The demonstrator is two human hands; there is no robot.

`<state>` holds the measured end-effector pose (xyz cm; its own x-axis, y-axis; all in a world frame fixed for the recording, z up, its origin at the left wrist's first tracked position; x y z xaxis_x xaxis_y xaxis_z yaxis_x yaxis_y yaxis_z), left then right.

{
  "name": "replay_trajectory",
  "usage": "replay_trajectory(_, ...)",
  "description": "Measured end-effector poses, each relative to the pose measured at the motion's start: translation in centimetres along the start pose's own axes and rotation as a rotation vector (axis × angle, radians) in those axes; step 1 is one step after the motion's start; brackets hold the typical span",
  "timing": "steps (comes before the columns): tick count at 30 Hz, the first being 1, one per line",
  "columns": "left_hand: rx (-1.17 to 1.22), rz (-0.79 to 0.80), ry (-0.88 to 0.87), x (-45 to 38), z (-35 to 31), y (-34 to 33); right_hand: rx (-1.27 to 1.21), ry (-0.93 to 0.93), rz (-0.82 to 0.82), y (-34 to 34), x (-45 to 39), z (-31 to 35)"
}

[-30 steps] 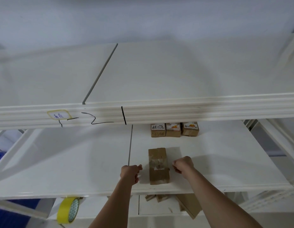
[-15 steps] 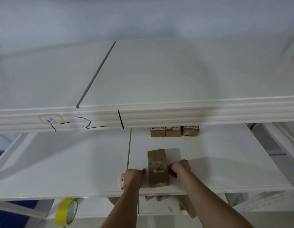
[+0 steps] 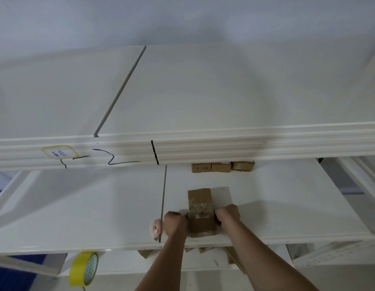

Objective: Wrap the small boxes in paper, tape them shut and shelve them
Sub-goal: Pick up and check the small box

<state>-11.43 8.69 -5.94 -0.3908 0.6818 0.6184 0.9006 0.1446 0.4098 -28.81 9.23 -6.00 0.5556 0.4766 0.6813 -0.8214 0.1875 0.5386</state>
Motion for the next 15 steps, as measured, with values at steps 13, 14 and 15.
replay_trajectory(13, 0.092, -0.039, -0.175, 1.3, -0.4, 0.7, 0.154, 0.185, -0.206, 0.9, 2.2, 0.6)
replay_trajectory(14, 0.115, -0.027, -0.182, 1.2, -0.5, 0.8, 0.162, 0.225, -0.225, 0.9, 2.3, 0.7)
replay_trajectory(15, 0.119, -0.017, -0.187, 1.2, -0.7, 0.9, 0.174, 0.261, -0.235, 0.9, 2.6, 0.8)
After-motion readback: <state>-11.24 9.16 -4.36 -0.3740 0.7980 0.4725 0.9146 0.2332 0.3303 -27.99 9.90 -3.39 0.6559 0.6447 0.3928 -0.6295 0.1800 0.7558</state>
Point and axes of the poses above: each hand's wrist, its own x-axis away from the middle knuckle, its own y-axis out of the back of the hand, z = x × y, the point moved 2 cm from there along -x, towards the middle knuckle, and after that the axes turned 8 degrees about x, right-handed, at the moved point
